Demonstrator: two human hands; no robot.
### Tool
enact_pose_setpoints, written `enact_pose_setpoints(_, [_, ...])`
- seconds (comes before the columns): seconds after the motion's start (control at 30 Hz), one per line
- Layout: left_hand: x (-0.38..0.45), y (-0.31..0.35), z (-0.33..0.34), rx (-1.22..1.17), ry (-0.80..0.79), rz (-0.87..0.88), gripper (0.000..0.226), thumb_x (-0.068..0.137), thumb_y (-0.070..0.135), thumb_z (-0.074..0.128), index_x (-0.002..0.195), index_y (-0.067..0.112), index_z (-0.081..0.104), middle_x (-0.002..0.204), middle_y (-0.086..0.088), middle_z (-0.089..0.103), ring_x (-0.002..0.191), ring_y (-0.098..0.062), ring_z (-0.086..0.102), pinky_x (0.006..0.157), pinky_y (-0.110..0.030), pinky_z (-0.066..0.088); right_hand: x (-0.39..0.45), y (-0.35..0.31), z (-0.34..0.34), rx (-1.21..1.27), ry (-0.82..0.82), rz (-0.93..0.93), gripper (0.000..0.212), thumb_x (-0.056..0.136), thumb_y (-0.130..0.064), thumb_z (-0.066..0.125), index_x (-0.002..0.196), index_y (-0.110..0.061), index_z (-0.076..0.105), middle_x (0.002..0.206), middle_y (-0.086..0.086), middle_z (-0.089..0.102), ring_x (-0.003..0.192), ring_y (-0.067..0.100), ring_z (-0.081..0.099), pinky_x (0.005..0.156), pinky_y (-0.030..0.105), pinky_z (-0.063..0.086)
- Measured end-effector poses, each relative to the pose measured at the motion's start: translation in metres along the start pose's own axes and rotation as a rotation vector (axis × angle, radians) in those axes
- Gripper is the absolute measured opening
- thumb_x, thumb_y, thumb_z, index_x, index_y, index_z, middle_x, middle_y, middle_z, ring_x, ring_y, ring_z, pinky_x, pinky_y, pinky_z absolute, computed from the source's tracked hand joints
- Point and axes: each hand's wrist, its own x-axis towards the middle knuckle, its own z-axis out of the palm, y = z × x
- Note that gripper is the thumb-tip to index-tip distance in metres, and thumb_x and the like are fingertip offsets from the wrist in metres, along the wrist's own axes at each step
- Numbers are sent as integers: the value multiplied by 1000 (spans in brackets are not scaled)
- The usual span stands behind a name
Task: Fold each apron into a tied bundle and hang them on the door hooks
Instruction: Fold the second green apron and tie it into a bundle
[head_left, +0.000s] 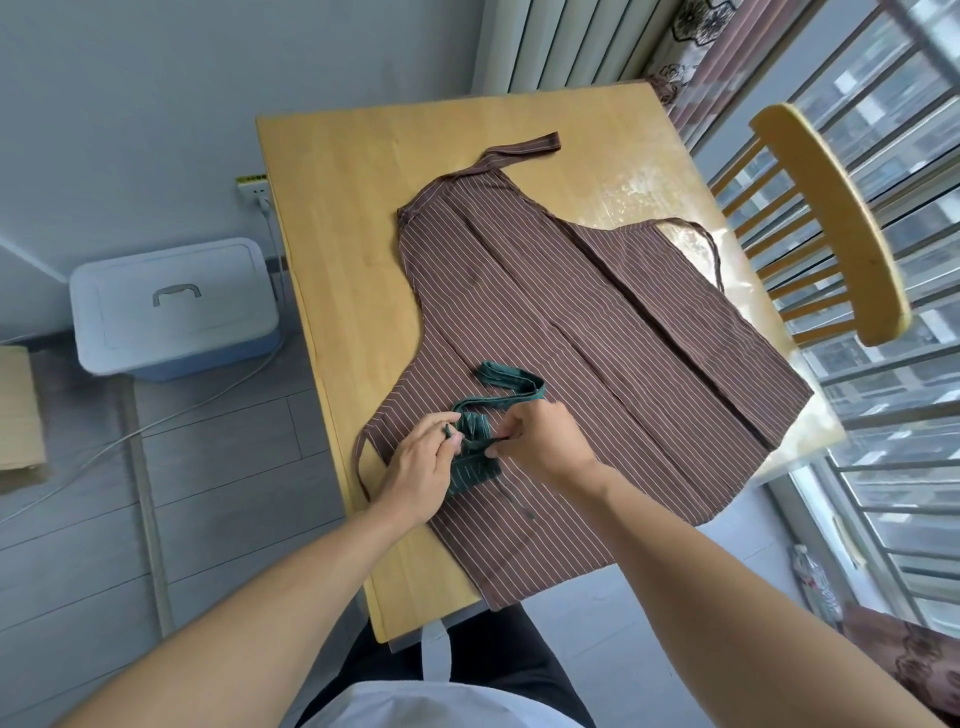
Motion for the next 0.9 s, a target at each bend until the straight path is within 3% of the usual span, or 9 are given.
enact_pose_setpoints(0.1, [-1, 3, 0, -5, -1, 16, 27, 107, 19, 43, 88, 16, 61, 140, 4, 51, 115, -6, 52, 99, -23, 35, 0, 10, -14, 111, -121, -80, 30, 84, -46, 78, 80, -19, 66, 88, -8, 71, 82, 8, 65, 74, 27, 55])
enact_pose_setpoints(0.17, [-1, 2, 1, 3, -1, 23, 25, 106, 20, 46, 94, 11, 65, 141, 3, 51, 117, -7, 52, 100, -23, 35, -6, 12, -17, 151, -184, -174, 43, 96, -48, 63, 70, -15, 52, 74, -9, 60, 65, 4, 54, 64, 26, 48])
enact_pose_setpoints(0.27, [1, 1, 4, 12, -3, 13, 30, 106, 23, 46, 98, 5, 68, 142, 3, 52, 117, -10, 54, 103, -30, 40, -17, 15, -10, 237, 2, -147, 54, 98, -45, 62, 58, -17, 40, 64, -3, 43, 57, 9, 37, 57, 30, 36])
enact_pose_setpoints(0.37, [2, 2, 3, 32, -24, -11, 34, 107, 26, 44, 97, 4, 68, 142, 5, 51, 115, -8, 54, 101, -28, 38, -17, 23, 6, 238, 182, -20, 53, 99, -45, 60, 55, -19, 44, 74, -6, 51, 80, 14, 46, 74, 35, 40])
enact_pose_setpoints(0.5, [2, -2, -2, 24, 3, -39, 37, 108, 21, 38, 107, 4, 72, 138, 4, 55, 113, -8, 56, 104, -31, 42, -13, 36, 25, -194, 220, 81, 54, 102, -62, 38, 91, -25, 75, 105, -5, 66, 105, 20, 50, 94, 43, 41])
enact_pose_setpoints(0.67, [5, 3, -7, -240, 89, -284, 32, 109, 21, 37, 127, 19, 64, 116, 2, 71, 105, -8, 66, 95, -28, 51, -4, 37, 45, -358, 171, 146, 51, 105, -56, 31, 112, -29, 74, 112, -1, 72, 109, 25, 56, 92, 44, 40])
enact_pose_setpoints(0.77, [12, 3, -11, -514, 34, -384, 29, 108, 23, 44, 105, 24, 73, 113, 2, 73, 112, -14, 65, 103, -33, 49, 2, 31, 52, -359, 182, 169, 44, 106, -50, 35, 108, -30, 74, 100, -3, 74, 100, 23, 61, 91, 42, 42])
enact_pose_setpoints(0.83, [13, 7, -12, -706, -57, -403, 34, 107, 20, 45, 86, 18, 71, 114, -3, 73, 118, -19, 63, 106, -33, 45, 3, 29, 56, -343, 188, 182, 37, 107, -44, 38, 100, -29, 71, 81, -5, 72, 82, 20, 63, 90, 41, 42])
enact_pose_setpoints(0.9, [13, 12, -13, -631, -129, -392, 37, 107, 25, 45, 84, 16, 73, 107, 0, 72, 111, -17, 64, 100, -30, 47, 3, 28, 59, -308, 176, 208, 32, 106, -37, 40, 95, -27, 68, 70, -5, 68, 67, 19, 60, 90, 41, 44])
